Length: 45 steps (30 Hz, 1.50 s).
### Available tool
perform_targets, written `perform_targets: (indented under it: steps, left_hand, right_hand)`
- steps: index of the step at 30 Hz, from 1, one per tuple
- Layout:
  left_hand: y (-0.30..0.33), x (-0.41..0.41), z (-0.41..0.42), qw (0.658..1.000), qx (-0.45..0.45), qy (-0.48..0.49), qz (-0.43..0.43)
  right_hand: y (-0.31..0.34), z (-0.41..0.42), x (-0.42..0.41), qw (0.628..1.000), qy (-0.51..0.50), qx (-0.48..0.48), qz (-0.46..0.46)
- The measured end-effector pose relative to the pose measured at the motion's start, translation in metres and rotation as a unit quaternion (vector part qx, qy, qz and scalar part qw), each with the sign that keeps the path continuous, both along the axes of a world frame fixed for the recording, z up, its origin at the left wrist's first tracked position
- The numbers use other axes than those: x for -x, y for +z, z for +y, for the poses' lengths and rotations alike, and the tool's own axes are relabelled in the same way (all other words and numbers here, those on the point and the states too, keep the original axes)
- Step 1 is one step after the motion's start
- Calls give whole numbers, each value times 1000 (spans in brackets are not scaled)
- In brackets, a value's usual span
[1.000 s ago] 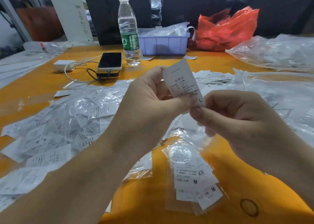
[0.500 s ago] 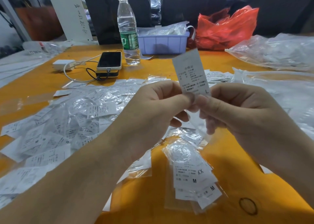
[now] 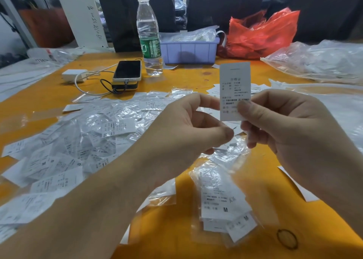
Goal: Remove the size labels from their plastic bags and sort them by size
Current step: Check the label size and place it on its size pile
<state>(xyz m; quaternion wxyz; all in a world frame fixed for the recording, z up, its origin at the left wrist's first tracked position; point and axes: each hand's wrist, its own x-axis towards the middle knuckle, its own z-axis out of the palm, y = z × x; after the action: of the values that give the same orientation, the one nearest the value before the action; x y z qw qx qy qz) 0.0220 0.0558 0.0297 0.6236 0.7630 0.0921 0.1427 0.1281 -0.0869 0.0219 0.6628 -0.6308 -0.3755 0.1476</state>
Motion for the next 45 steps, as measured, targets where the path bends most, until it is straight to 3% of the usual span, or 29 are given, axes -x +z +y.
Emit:
perform_targets:
  steps: [6, 10, 12, 18, 25, 29, 36, 45]
  left_hand:
    - [1, 0, 3, 998, -33, 55, 0]
    - [-6, 2, -3, 966, -238, 104, -6]
    - [-7, 4, -10, 955, -283, 86, 4]
    - [-8, 6, -6, 952, -293, 32, 83]
    - [-15, 5, -6, 922, -353, 29, 157]
    - [-12, 5, -5, 918, -366, 49, 143]
    - [-21, 2, -24, 904, -385, -18, 184]
    - [-22, -2, -22, 910, -389, 15, 141]
  right_hand:
    - [1, 0, 1, 999, -13, 12, -37]
    - [0, 1, 1, 997, -34, 22, -69]
    - [-2, 1, -1, 996, -34, 27, -77]
    - [-4, 1, -5, 991, -38, 59, -111]
    - [-5, 1, -4, 974, -56, 134, -174]
    - [-1, 0, -15, 960, -98, 173, -198]
    - [-3, 1, -24, 954, -110, 203, -192]
    - [-4, 2, -24, 948, -105, 223, -203]
